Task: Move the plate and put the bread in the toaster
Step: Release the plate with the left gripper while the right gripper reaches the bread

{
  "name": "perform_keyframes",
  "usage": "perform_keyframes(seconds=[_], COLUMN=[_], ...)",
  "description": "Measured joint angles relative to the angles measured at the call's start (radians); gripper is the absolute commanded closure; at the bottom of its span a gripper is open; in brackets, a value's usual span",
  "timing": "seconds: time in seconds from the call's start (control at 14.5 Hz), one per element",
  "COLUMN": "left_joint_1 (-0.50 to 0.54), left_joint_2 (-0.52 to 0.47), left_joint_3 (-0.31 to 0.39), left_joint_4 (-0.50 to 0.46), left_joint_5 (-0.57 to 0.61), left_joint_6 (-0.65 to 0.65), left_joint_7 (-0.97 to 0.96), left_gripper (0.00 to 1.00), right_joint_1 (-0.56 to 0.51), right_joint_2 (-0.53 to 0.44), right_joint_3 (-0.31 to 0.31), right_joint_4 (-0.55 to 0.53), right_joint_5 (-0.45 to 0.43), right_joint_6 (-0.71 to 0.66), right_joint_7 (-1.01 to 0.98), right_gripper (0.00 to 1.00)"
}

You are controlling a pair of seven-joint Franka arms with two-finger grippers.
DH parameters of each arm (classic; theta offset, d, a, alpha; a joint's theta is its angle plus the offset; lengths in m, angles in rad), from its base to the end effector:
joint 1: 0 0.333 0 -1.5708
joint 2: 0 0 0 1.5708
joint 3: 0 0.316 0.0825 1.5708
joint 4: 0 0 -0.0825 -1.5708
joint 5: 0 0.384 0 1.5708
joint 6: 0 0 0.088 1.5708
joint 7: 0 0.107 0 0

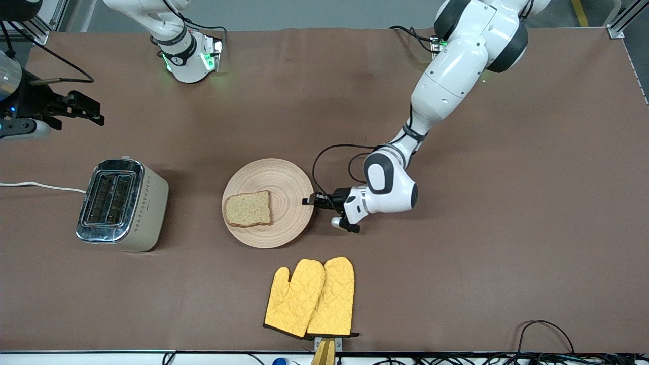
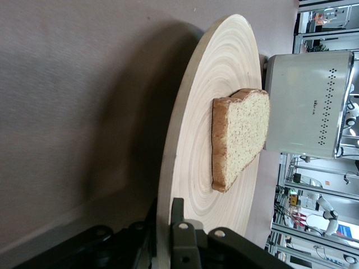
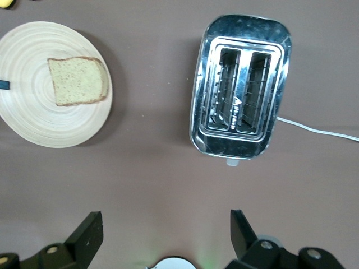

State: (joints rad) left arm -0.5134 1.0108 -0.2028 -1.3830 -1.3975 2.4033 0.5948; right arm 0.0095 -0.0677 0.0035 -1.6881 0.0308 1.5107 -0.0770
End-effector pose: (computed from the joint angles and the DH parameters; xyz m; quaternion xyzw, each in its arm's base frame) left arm 0.5659 -0.4610 0.1145 0.8641 -0.0285 -0.0401 0.5009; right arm 0.5242 0.0103 0.6013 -0.9974 -0.0450 0.0543 0.0170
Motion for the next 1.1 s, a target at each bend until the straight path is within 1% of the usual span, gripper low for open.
perform_keyframes(seconds=[0.07, 0.34, 0.41, 0.55, 0.69, 0.9, 1.1], left_joint_1=[-0.004, 0.027, 0.047, 0.094, 0.164, 0.3, 0.43], left_joint_2=[0.0, -0.005, -0.014, -0.045, -0.087, -0.153, -0.218], left_joint_3=[0.0, 0.013, 0.013, 0.014, 0.015, 0.016, 0.013], left_joint_4=[0.001, 0.024, 0.027, 0.034, 0.038, 0.04, 0.041], left_joint_5=[0.0, 0.008, 0.045, 0.189, 0.342, 0.54, 0.747], left_joint_6=[0.008, 0.01, 0.009, -0.018, -0.098, -0.257, -0.39], left_joint_7=[-0.004, -0.045, -0.086, -0.198, -0.277, -0.296, -0.296], left_gripper=[0.0, 0.0, 0.0, 0.0, 0.0, 0.0, 0.0], right_joint_1=[0.01, 0.041, 0.048, 0.07, 0.113, 0.218, 0.285], right_joint_2=[0.003, 0.026, 0.031, 0.045, 0.082, 0.178, 0.28], right_joint_3=[0.0, 0.001, 0.001, 0.001, 0.002, 0.005, 0.006], right_joint_4=[-0.013, -0.086, -0.118, -0.184, -0.221, -0.234, -0.237], right_joint_5=[0.004, 0.037, 0.05, 0.064, 0.066, 0.067, 0.067], right_joint_6=[0.021, 0.146, 0.199, 0.303, 0.375, 0.49, 0.624], right_joint_7=[0.007, 0.046, 0.057, 0.089, 0.141, 0.283, 0.337], right_gripper=[0.0, 0.0, 0.0, 0.0, 0.0, 0.0, 0.0])
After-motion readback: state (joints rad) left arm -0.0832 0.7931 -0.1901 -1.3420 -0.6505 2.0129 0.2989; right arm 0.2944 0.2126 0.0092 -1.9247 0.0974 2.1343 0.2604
